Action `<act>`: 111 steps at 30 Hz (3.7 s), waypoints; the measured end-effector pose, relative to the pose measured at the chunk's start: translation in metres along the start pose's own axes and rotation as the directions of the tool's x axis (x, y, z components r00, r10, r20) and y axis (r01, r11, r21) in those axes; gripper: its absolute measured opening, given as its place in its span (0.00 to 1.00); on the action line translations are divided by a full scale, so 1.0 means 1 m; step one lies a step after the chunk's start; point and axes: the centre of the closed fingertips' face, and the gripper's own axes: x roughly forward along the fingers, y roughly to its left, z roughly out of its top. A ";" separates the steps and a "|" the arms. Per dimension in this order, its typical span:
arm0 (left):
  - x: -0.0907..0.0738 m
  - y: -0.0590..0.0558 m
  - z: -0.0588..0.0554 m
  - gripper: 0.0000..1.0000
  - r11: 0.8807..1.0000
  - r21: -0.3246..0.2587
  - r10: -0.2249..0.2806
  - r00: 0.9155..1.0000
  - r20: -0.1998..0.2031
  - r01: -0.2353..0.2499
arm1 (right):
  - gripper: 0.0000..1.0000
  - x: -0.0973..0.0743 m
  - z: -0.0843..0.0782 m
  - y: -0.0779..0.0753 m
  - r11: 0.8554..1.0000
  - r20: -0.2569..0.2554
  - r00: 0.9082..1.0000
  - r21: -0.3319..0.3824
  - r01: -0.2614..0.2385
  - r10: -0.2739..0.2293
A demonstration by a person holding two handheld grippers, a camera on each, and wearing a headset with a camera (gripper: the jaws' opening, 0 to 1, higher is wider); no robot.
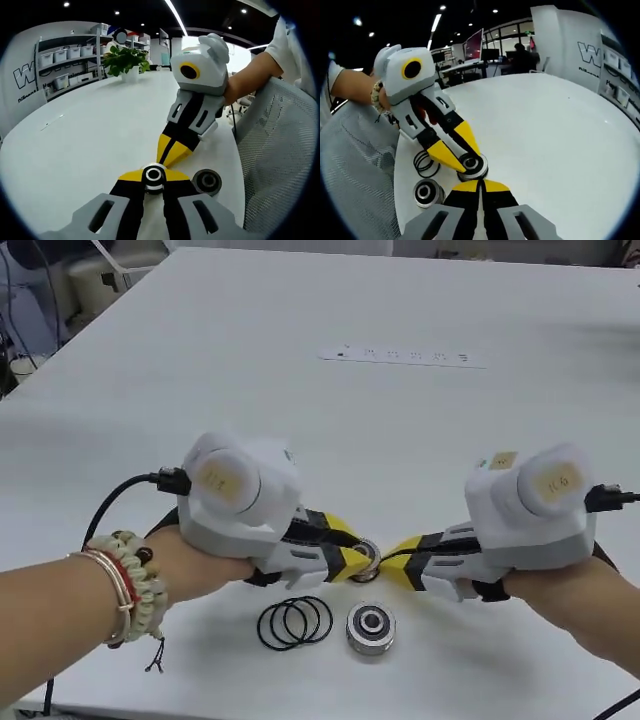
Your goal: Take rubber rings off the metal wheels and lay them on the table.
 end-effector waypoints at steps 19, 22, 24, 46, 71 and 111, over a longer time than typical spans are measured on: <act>0.001 -0.001 0.001 0.07 0.999 0.045 0.014 1.000 -0.004 -0.014 | 0.00 -0.010 0.018 0.002 0.938 0.118 0.992 0.337 -0.076 0.038; 0.001 0.000 0.001 0.07 0.999 0.044 0.013 1.000 -0.003 -0.013 | 0.00 -0.009 0.020 0.006 0.944 0.114 0.993 0.320 -0.076 0.041; 0.001 0.000 0.001 0.07 0.999 0.044 0.013 1.000 -0.003 -0.013 | 0.00 -0.009 0.021 0.008 0.949 0.115 0.992 0.306 -0.080 0.046; -0.009 0.003 0.009 0.11 0.998 0.057 -0.014 0.999 -0.045 0.017 | 0.00 -0.009 0.030 0.011 0.966 0.133 0.989 0.244 -0.089 0.057; -0.110 0.006 0.030 0.46 0.999 0.016 0.034 0.997 0.065 -0.035 | 0.00 -0.011 0.044 0.040 0.952 0.155 0.974 0.231 -0.200 0.167; -0.164 -0.031 -0.028 0.76 0.986 -0.136 0.103 0.993 0.049 -0.095 | 0.00 0.003 0.016 0.081 0.948 -0.033 0.954 0.130 -0.292 0.298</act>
